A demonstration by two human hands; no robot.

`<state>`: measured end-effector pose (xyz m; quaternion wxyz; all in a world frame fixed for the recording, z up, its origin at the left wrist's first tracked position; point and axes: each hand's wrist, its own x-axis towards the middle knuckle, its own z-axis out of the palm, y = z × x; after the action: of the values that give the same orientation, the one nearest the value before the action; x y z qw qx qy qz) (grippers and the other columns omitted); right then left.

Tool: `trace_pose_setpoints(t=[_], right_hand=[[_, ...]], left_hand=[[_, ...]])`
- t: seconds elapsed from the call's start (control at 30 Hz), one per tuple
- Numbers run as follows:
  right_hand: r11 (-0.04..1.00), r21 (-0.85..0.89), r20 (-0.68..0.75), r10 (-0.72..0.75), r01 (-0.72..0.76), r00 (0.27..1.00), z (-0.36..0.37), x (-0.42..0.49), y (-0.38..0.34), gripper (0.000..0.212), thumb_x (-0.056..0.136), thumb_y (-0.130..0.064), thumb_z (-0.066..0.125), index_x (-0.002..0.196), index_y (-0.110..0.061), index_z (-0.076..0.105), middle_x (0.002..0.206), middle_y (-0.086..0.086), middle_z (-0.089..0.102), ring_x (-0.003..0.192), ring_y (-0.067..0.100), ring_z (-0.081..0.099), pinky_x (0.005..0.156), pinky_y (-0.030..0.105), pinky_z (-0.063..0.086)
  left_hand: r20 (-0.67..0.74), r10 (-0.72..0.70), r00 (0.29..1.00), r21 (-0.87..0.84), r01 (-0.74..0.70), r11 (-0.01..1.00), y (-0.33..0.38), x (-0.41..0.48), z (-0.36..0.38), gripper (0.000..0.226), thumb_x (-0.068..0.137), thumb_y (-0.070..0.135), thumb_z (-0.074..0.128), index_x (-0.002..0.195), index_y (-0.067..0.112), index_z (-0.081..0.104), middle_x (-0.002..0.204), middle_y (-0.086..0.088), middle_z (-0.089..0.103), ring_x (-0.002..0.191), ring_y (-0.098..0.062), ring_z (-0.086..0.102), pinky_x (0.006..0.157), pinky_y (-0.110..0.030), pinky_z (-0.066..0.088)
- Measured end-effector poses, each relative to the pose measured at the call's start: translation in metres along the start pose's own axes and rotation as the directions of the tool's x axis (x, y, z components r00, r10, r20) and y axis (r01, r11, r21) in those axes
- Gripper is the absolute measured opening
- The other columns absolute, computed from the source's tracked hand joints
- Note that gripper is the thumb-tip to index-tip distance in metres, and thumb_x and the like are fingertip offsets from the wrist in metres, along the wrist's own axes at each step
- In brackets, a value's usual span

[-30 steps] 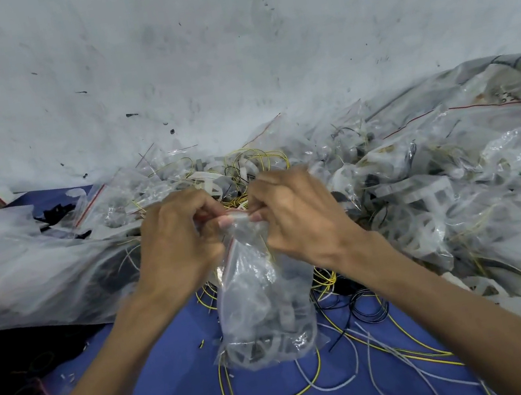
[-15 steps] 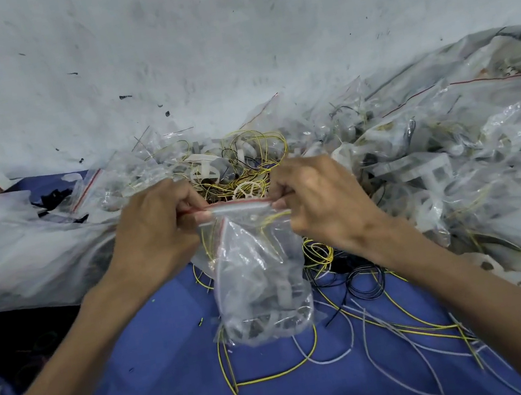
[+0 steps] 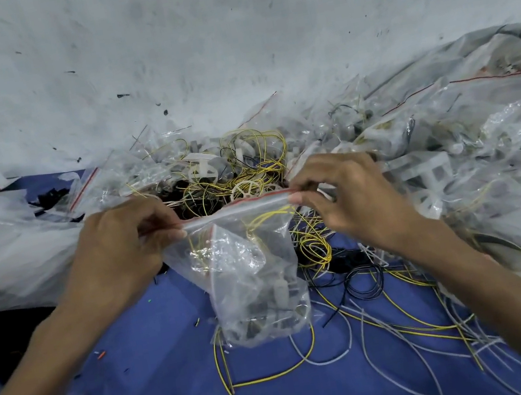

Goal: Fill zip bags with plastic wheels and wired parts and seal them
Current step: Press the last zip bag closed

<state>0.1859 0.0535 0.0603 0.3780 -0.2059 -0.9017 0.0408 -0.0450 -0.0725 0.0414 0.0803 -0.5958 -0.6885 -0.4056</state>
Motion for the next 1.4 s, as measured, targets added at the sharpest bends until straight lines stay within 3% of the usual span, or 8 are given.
trace_pose_setpoints(t=[0.3, 0.43, 0.77, 1.03, 1.13, 1.2, 1.33, 1.4], right_hand=[[0.997, -0.03, 0.115, -0.062, 0.066, 0.991, 0.002, 0.012, -0.004, 0.022, 0.082, -0.028, 0.07, 0.096, -0.011, 0.071, 0.086, -0.001, 0.067, 0.078, 0.016, 0.061, 0.075, 0.03, 0.049], [0.991, -0.014, 0.053, -0.135, 0.136, 0.989, 0.022, 0.015, -0.014, 0.007, 0.083, -0.012, 0.067, 0.083, -0.007, 0.072, 0.075, 0.002, 0.066, 0.067, 0.017, 0.06, 0.064, 0.033, 0.051], [0.992, 0.014, 0.092, -0.123, 0.122, 0.988, 0.033, 0.021, -0.018, 0.012, 0.086, -0.017, 0.064, 0.092, -0.008, 0.071, 0.081, -0.003, 0.062, 0.067, 0.012, 0.055, 0.066, 0.025, 0.044], [0.983, 0.137, -0.165, -0.099, 0.123, 0.981, 0.05, 0.007, -0.02, 0.007, 0.084, -0.012, 0.065, 0.091, -0.01, 0.066, 0.085, -0.001, 0.062, 0.076, 0.016, 0.059, 0.07, 0.038, 0.049], [0.755, 0.642, -0.093, 0.252, -0.136, 0.963, 0.062, -0.027, -0.025, 0.066, 0.074, -0.028, 0.077, 0.129, -0.031, 0.041, 0.12, -0.009, 0.056, 0.111, 0.006, 0.056, 0.091, 0.024, 0.047], [0.534, 0.8, 0.141, 0.277, -0.274, 0.95, 0.074, -0.048, -0.033, 0.071, 0.065, -0.031, 0.083, 0.124, -0.039, 0.044, 0.117, -0.016, 0.06, 0.111, 0.003, 0.058, 0.09, 0.023, 0.049], [0.828, 0.474, 0.094, 0.29, -0.299, 0.952, 0.088, -0.053, -0.04, 0.03, 0.076, -0.049, 0.066, 0.101, -0.058, 0.051, 0.096, -0.037, 0.058, 0.084, -0.013, 0.057, 0.077, 0.01, 0.044], [0.882, 0.386, -0.002, 0.295, -0.272, 0.955, 0.079, -0.043, -0.031, 0.013, 0.084, -0.045, 0.058, 0.097, -0.043, 0.056, 0.082, -0.016, 0.064, 0.067, 0.003, 0.058, 0.068, 0.025, 0.046]], left_hand=[[-0.033, 0.118, 0.992, -0.003, -0.118, 0.993, 0.004, -0.001, 0.0, 0.027, 0.071, 0.005, 0.079, 0.072, 0.028, 0.065, 0.086, 0.02, 0.062, 0.074, 0.005, 0.056, 0.067, -0.004, 0.037], [-0.012, 0.161, 0.987, -0.045, -0.162, 0.986, 0.018, 0.002, 0.006, 0.015, 0.073, 0.015, 0.079, 0.076, 0.024, 0.068, 0.077, 0.01, 0.065, 0.073, -0.005, 0.056, 0.069, -0.017, 0.043], [-0.035, 0.221, 0.975, -0.022, -0.222, 0.975, 0.022, 0.009, 0.022, 0.005, 0.078, 0.018, 0.072, 0.075, 0.016, 0.069, 0.071, 0.02, 0.055, 0.067, 0.002, 0.051, 0.063, -0.006, 0.036], [-0.073, 0.219, 0.973, -0.071, -0.224, 0.972, 0.03, 0.007, 0.025, 0.009, 0.079, 0.017, 0.059, 0.073, 0.016, 0.065, 0.073, 0.019, 0.058, 0.069, 0.0, 0.055, 0.063, -0.015, 0.042], [-0.161, 0.181, 0.97, -0.116, -0.2, 0.973, 0.031, 0.007, 0.021, 0.006, 0.077, 0.015, 0.063, 0.073, 0.019, 0.063, 0.073, 0.015, 0.06, 0.072, 0.002, 0.056, 0.066, -0.007, 0.039], [-0.197, 0.167, 0.966, -0.196, -0.206, 0.959, 0.038, 0.004, 0.019, 0.004, 0.078, 0.023, 0.06, 0.075, 0.025, 0.061, 0.077, 0.015, 0.06, 0.072, 0.003, 0.056, 0.067, -0.006, 0.039], [-0.148, 0.25, 0.957, -0.266, -0.282, 0.922, 0.057, 0.007, 0.027, 0.006, 0.08, 0.028, 0.06, 0.078, 0.023, 0.064, 0.08, 0.013, 0.059, 0.078, -0.001, 0.059, 0.07, -0.015, 0.044], [-0.164, 0.276, 0.947, -0.218, -0.308, 0.926, 0.059, 0.01, 0.025, 0.01, 0.082, 0.032, 0.061, 0.088, 0.025, 0.063, 0.087, 0.015, 0.057, 0.088, 0.001, 0.057, 0.078, -0.013, 0.042]])
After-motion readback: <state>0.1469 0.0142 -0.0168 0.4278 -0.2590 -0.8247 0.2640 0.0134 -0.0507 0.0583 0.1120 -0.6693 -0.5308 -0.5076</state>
